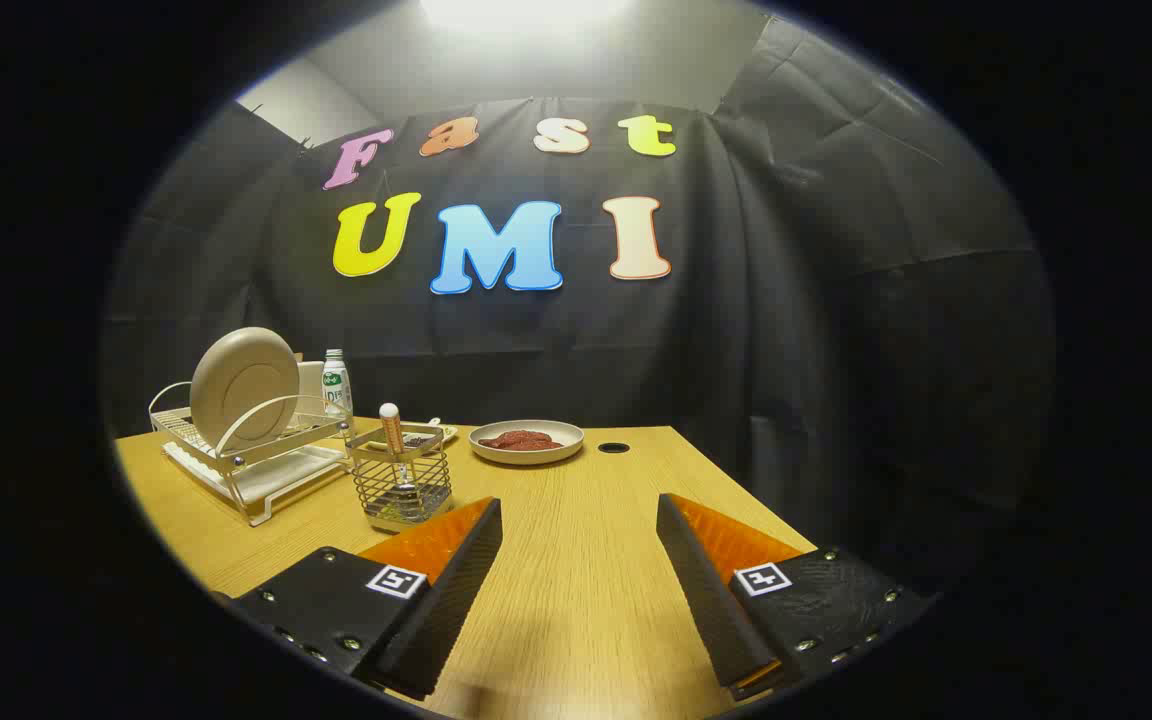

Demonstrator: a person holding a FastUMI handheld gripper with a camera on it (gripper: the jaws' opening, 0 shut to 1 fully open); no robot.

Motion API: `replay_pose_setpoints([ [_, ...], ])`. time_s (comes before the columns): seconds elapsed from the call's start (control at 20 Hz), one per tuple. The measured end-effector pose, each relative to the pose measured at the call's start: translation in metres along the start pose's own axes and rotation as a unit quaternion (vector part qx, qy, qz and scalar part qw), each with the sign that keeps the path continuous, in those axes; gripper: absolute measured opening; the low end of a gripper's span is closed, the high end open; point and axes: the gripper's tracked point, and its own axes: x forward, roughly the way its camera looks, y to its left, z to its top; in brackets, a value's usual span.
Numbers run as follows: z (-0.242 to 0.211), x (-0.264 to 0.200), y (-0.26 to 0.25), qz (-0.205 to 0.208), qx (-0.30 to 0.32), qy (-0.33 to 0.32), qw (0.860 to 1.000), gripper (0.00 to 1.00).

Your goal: Take the plate from the dish rack, then take the spoon from the basket and place it into the plate.

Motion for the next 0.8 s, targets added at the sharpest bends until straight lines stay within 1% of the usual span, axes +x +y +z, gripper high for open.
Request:
replay_pose_setpoints([
  [0.3,0.002,0.004,0.000,0.000,-0.002,-0.003,1.000,0.97],
  [0.35,0.001,0.005,0.000,0.001,0.000,-0.001,1.000,0.95],
  [0.45,0.004,0.023,-0.003,-0.003,0.000,-0.004,1.000,0.95],
  [0.6,0.009,0.066,-0.003,-0.008,-0.001,-0.010,1.000,0.95],
  [0.7,0.029,0.086,-0.003,-0.010,0.012,-0.018,1.000,0.96],
  [0.8,0.059,0.098,0.005,-0.005,0.012,-0.026,1.000,0.96],
])
